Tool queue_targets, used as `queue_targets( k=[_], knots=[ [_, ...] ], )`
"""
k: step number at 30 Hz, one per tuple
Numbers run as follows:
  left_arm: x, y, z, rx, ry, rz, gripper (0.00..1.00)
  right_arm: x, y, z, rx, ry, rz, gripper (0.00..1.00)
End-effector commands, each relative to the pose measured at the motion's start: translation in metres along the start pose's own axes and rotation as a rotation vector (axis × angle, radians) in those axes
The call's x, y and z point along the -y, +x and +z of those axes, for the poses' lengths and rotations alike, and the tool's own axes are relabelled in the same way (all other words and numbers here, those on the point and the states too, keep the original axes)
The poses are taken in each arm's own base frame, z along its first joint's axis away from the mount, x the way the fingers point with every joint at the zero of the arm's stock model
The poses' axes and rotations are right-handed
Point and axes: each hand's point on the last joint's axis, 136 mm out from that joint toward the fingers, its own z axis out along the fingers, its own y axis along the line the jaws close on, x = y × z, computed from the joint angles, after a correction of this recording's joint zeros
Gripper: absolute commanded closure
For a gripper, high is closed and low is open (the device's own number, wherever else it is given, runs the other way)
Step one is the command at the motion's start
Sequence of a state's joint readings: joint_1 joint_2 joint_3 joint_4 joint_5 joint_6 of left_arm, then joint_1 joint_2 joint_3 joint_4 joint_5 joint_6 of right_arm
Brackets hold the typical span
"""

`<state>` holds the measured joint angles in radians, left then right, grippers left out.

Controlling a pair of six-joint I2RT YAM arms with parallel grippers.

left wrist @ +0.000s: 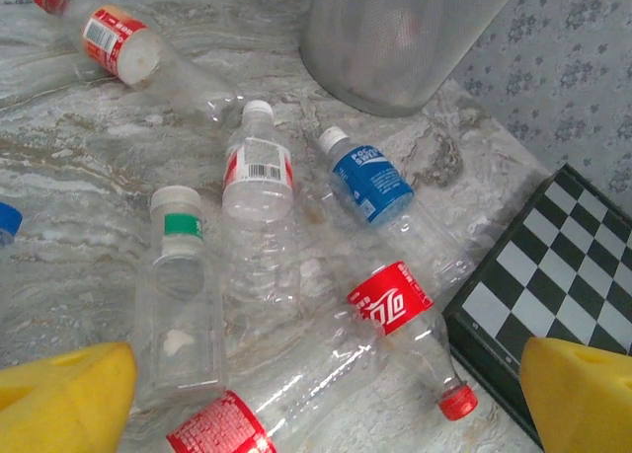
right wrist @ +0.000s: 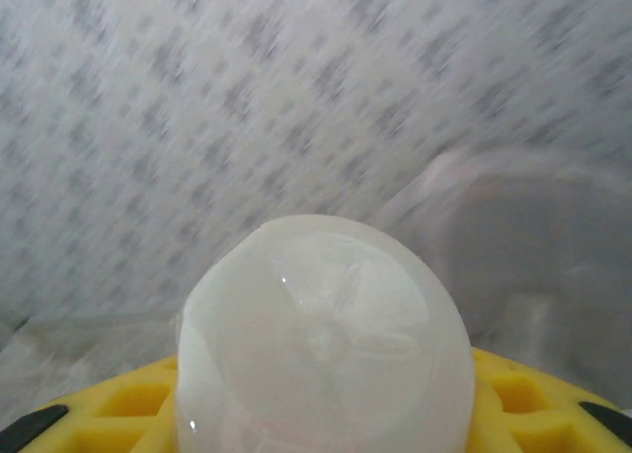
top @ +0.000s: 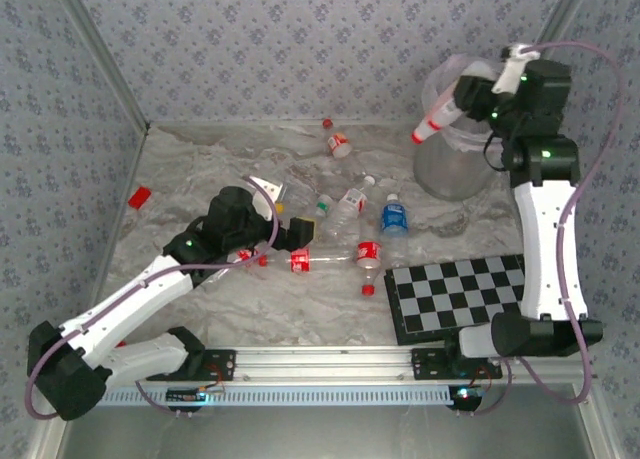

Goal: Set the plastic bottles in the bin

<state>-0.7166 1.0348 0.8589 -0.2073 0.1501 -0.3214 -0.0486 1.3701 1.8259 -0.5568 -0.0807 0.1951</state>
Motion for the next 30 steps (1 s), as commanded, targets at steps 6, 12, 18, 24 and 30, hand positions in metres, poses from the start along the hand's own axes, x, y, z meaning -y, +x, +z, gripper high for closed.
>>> queue_targets(
  k=[6, 12, 18, 24, 30],
  knots=[
    [-0.001, 0.002, -0.013, 0.014, -0.019, 0.021, 0.01, 0.055, -0.037, 0.026, 0.041, 0.28, -0.154, 0.72],
    [-0.007, 0.006, -0.026, -0.004, -0.064, -0.014, 0.01, 0.071, -0.002, 0.075, -0.145, 0.332, -0.203, 0.73],
    [-0.007, 0.006, -0.047, 0.016, -0.073, -0.021, 0.01, 0.078, 0.036, 0.1, -0.273, 0.386, -0.264, 0.74],
    [-0.006, 0.009, -0.053, 0.017, -0.066, -0.018, 0.01, 0.086, 0.077, 0.12, -0.369, 0.403, -0.277, 0.75],
    [-0.008, 0.015, -0.054, -0.002, -0.073, -0.01, 0.01, 0.091, 0.112, 0.139, -0.446, 0.385, -0.254, 0.76]
  ],
)
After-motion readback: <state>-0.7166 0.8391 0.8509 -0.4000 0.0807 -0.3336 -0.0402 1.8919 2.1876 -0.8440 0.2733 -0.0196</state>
